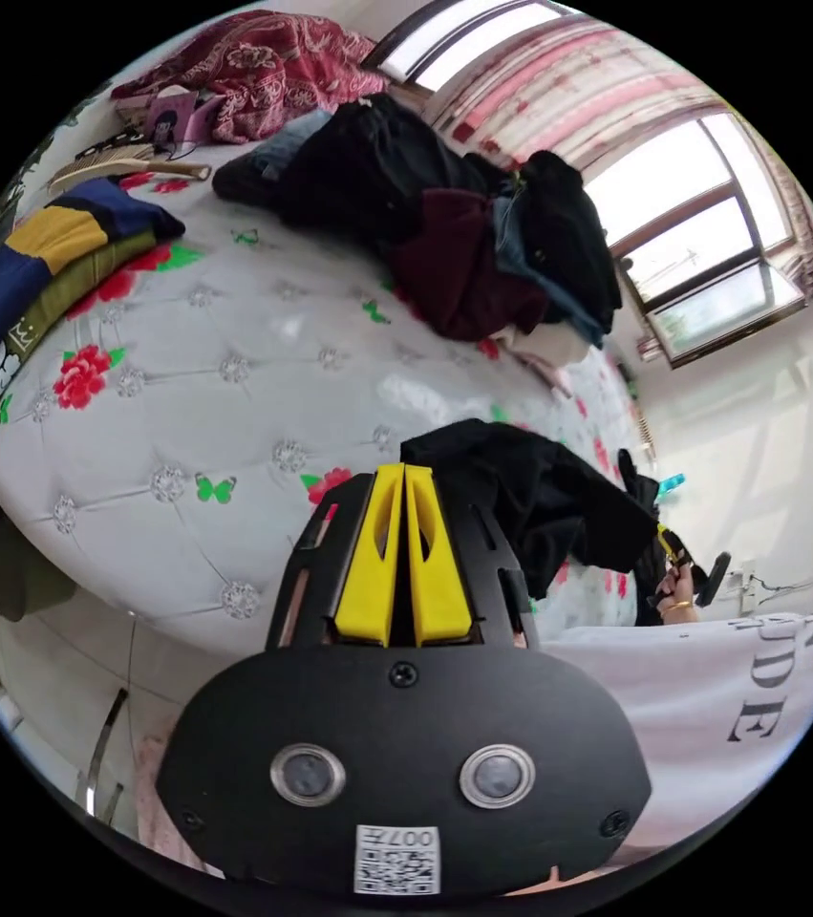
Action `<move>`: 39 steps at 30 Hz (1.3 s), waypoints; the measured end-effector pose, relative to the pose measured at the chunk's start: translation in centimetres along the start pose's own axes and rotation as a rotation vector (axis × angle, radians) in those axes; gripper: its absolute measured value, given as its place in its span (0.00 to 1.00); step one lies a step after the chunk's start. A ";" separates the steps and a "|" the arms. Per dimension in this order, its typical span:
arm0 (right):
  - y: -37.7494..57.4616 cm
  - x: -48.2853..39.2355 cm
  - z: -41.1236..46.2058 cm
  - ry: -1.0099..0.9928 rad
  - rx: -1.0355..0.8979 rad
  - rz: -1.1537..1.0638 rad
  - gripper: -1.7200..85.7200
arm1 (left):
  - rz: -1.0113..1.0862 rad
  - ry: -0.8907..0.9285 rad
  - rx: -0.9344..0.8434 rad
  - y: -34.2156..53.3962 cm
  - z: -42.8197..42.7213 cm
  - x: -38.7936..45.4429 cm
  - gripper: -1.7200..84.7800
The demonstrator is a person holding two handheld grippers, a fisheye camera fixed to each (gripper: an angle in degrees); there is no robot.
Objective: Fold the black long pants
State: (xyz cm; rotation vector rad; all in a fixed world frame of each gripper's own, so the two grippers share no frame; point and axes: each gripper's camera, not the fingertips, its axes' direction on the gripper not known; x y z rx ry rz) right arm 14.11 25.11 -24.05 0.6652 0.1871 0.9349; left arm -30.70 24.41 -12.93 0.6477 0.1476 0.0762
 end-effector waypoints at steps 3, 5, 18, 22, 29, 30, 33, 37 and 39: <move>1.4 1.3 -5.1 0.083 0.003 -0.008 0.02 | 0.071 0.020 0.024 -0.1 -1.6 1.4 0.01; 3.5 2.5 -7.6 0.138 -0.011 -0.001 0.02 | 0.120 -0.014 0.015 0.2 -1.6 2.6 0.01; 9.0 3.1 -18.0 0.177 0.129 0.044 0.03 | 0.342 -0.026 0.044 0.5 -5.1 11.2 0.01; 7.5 4.3 -17.9 0.165 0.063 0.057 0.09 | 0.353 -0.010 0.067 0.4 -5.9 13.2 0.01; 6.2 5.9 -11.6 0.044 -0.165 0.124 0.11 | 0.336 0.091 0.205 1.0 -9.6 16.0 0.01; 6.1 5.9 -11.0 0.042 -0.199 0.127 0.10 | 0.337 0.101 0.224 0.9 -10.3 16.6 0.01; 5.7 5.3 -10.8 0.060 -0.255 0.111 0.08 | 0.327 0.131 0.248 0.7 -11.9 17.6 0.01; 5.0 2.5 -17.7 0.035 -0.043 0.029 0.06 | 0.308 0.138 0.309 0.7 -14.8 19.1 0.01; 4.7 1.2 -22.2 0.027 0.083 -0.005 0.06 | 0.309 0.179 0.376 0.6 -17.1 19.8 0.01</move>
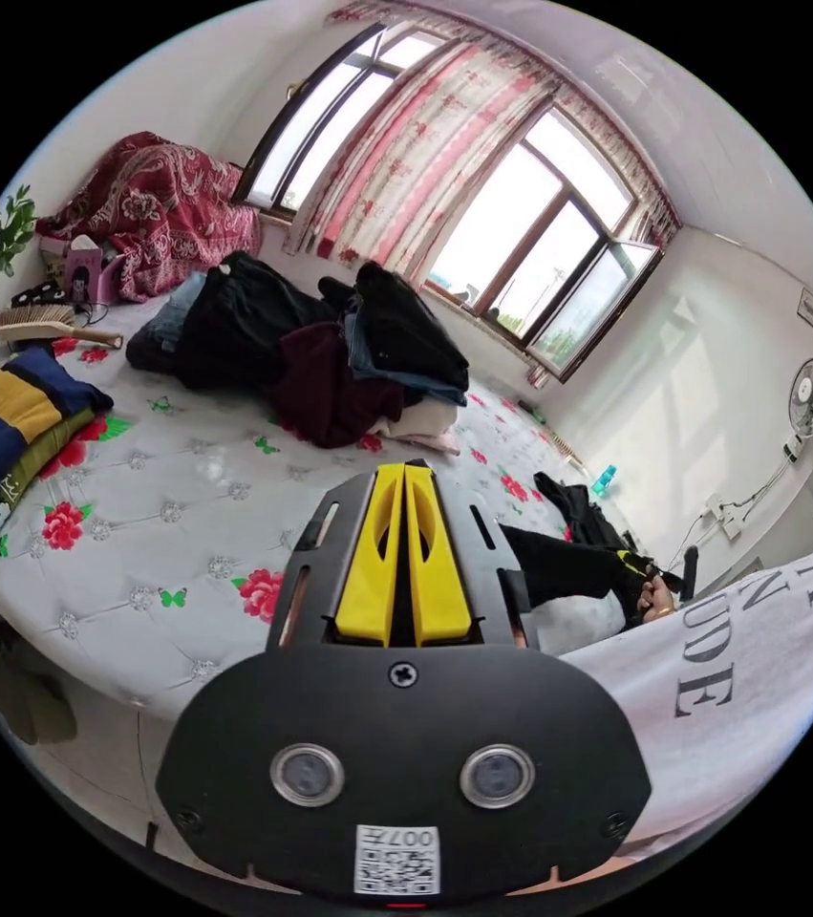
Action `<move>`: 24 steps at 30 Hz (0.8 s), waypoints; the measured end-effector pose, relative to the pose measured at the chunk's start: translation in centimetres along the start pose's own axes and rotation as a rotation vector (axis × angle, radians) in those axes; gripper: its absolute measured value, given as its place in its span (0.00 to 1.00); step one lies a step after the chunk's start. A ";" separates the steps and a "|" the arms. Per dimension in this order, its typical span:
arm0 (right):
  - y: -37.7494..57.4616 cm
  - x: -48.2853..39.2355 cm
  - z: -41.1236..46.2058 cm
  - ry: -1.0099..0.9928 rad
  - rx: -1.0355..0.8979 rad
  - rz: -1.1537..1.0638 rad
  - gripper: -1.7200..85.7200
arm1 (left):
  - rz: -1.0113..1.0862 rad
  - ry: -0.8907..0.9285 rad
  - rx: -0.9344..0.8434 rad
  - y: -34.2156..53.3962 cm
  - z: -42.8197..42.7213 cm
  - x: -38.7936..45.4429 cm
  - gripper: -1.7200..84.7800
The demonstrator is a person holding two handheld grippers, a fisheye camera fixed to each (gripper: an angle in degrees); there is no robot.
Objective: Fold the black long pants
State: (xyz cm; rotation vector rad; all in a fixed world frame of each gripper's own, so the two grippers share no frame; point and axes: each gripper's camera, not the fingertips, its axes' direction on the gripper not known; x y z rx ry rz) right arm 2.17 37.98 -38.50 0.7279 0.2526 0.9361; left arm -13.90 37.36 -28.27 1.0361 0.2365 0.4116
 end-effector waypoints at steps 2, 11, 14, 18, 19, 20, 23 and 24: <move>-0.8 -1.7 -6.0 0.040 0.155 -0.066 0.06 | 0.025 0.037 0.088 -1.4 -2.0 1.2 0.01; -0.3 -2.6 -16.6 0.111 0.328 -0.068 0.06 | 0.085 0.118 0.353 -5.8 -7.0 4.5 0.01; 0.4 -2.3 -17.0 0.099 0.311 -0.007 0.06 | 0.065 0.179 0.364 -6.8 -7.1 5.0 0.01; 1.2 -4.2 -21.7 0.117 0.545 -0.006 0.05 | 0.191 0.317 0.483 -9.9 -9.7 8.9 0.01; 1.2 -4.7 -23.4 0.127 0.622 -0.014 0.05 | 0.225 0.333 0.510 -10.3 -10.4 9.7 0.01; 1.2 -5.1 -24.9 0.127 0.688 -0.016 0.05 | 0.295 0.362 0.571 -11.1 -11.8 11.0 0.01; 0.8 -5.2 -24.7 0.157 0.733 -0.080 0.05 | 0.466 0.226 0.677 -11.9 -13.3 13.5 0.01; 0.4 -4.8 -23.7 0.165 0.688 -0.086 0.05 | 0.454 0.157 0.632 -12.4 -12.2 13.0 0.01</move>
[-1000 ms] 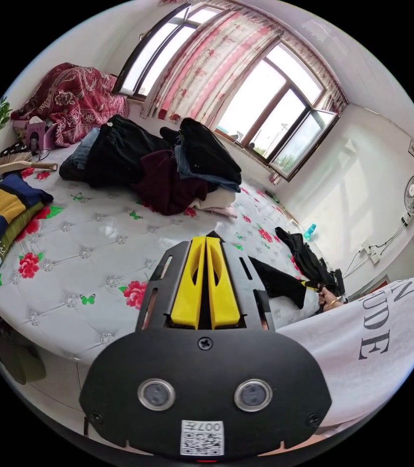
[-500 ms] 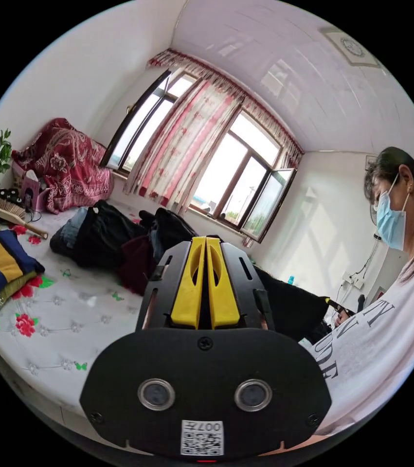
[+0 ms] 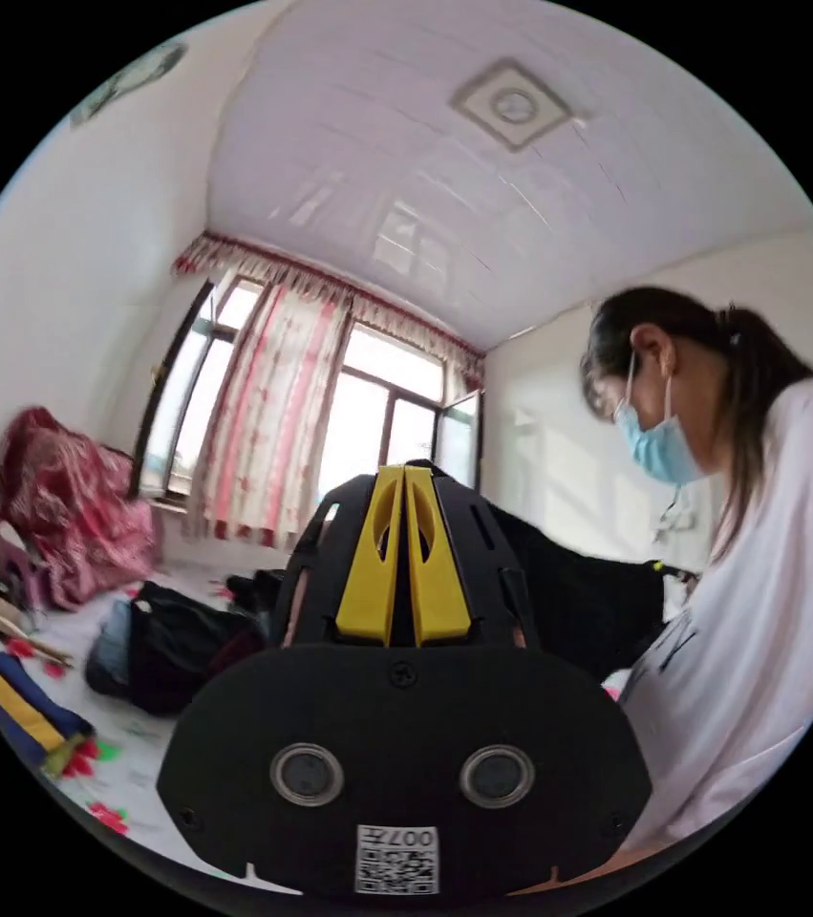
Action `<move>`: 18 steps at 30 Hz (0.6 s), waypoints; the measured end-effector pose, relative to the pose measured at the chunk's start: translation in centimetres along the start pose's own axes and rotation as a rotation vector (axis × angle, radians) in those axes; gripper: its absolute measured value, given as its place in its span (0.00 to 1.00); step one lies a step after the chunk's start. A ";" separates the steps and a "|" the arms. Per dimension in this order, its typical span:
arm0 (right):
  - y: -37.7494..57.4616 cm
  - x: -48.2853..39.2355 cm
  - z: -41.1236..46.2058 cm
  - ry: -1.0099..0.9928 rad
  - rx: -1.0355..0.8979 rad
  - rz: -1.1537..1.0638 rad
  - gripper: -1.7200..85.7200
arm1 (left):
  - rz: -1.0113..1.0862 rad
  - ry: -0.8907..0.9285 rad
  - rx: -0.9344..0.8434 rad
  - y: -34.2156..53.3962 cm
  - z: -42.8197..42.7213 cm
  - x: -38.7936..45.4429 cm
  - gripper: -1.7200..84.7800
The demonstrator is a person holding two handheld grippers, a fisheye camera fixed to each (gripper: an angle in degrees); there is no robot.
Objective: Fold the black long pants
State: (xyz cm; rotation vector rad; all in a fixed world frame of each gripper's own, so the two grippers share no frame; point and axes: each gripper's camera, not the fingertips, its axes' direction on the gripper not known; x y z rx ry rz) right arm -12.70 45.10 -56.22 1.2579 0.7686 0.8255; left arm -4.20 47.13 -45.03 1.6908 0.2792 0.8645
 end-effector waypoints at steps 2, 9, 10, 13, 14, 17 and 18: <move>2.9 2.1 6.2 -0.131 -0.343 0.085 0.05 | -0.141 0.041 -0.086 2.1 1.9 -2.7 0.01; 13.5 1.3 14.5 -0.032 -0.652 0.154 0.06 | -0.361 -0.109 -0.463 10.7 6.9 -6.6 0.01; 14.6 0.6 16.2 -0.051 -0.717 0.125 0.06 | -0.358 -0.111 -0.485 11.1 7.5 -6.8 0.01; 17.0 -1.2 20.6 -0.072 -0.816 0.072 0.07 | -0.394 -0.094 -0.499 11.5 8.6 -7.4 0.01; 18.0 -2.0 22.6 -0.093 -0.849 0.052 0.08 | -0.393 -0.098 -0.494 11.4 9.0 -7.4 0.01; 21.0 -3.9 27.9 -0.109 -0.971 -0.001 0.08 | -0.380 -0.093 -0.479 10.9 9.7 -7.2 0.01; 21.7 -4.3 28.9 -0.110 -1.003 -0.012 0.07 | -0.375 -0.099 -0.475 10.6 9.7 -7.1 0.01</move>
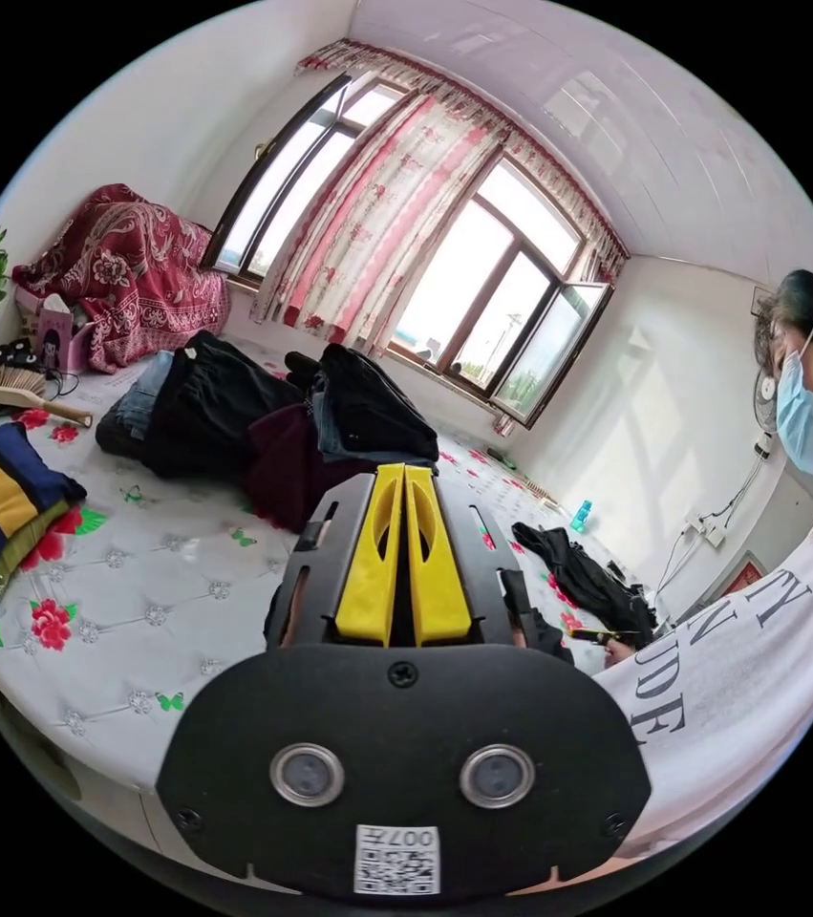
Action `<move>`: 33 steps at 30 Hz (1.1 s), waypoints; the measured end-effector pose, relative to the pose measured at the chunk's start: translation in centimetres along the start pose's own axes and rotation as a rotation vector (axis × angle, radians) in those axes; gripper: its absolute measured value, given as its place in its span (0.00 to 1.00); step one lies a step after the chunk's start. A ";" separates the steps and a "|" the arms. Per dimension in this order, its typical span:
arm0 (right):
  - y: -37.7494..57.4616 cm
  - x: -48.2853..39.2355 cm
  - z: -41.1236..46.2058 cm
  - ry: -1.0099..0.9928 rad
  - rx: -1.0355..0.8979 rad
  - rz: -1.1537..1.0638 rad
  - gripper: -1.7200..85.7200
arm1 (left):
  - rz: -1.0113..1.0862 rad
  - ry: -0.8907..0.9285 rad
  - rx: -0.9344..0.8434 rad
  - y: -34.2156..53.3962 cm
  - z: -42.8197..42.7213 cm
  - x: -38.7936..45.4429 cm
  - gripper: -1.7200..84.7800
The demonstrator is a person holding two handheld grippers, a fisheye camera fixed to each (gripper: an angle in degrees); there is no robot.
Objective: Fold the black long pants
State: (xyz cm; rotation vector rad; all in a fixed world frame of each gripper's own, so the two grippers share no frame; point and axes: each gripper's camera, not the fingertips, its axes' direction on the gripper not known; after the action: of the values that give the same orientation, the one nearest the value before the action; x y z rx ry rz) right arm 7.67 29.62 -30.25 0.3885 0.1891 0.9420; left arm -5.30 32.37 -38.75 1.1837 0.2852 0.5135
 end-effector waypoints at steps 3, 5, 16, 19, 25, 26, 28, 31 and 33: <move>-1.5 -0.7 6.0 -0.022 -0.203 0.003 0.05 | -0.003 -0.028 0.005 -0.5 -0.7 0.4 0.01; -1.7 -0.9 5.8 -0.020 -0.168 0.026 0.03 | 0.004 -0.047 0.015 -0.8 -1.5 0.8 0.01; 0.1 0.7 -15.5 -0.093 0.513 0.054 0.02 | 0.072 0.143 0.255 -3.9 -5.3 3.9 0.01; 0.3 2.6 -15.7 -0.089 0.393 0.074 0.02 | 0.094 0.180 0.280 -3.6 -5.8 4.1 0.01; 4.2 5.2 -9.7 -0.115 0.091 0.197 0.02 | 0.059 0.132 0.156 -1.2 -5.4 3.7 0.01; 5.4 4.9 -9.9 -0.074 0.144 0.216 0.03 | 0.061 0.119 0.131 -0.8 -5.4 3.8 0.01; 6.2 4.6 -9.9 -0.057 0.168 0.226 0.04 | 0.071 0.119 0.100 -0.4 -5.5 4.1 0.01; 5.8 3.8 -8.5 -0.042 0.118 0.179 0.06 | 0.070 0.132 0.099 -0.2 -5.9 4.3 0.01; 5.6 3.2 -6.7 -0.076 0.078 0.173 0.08 | 0.069 0.140 0.110 0.1 -6.6 4.6 0.01</move>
State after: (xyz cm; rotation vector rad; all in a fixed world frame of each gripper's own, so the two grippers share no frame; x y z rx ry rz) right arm 3.10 36.80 -34.07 0.5186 0.1241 1.0901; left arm -4.52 40.09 -40.79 1.2699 0.3974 0.6491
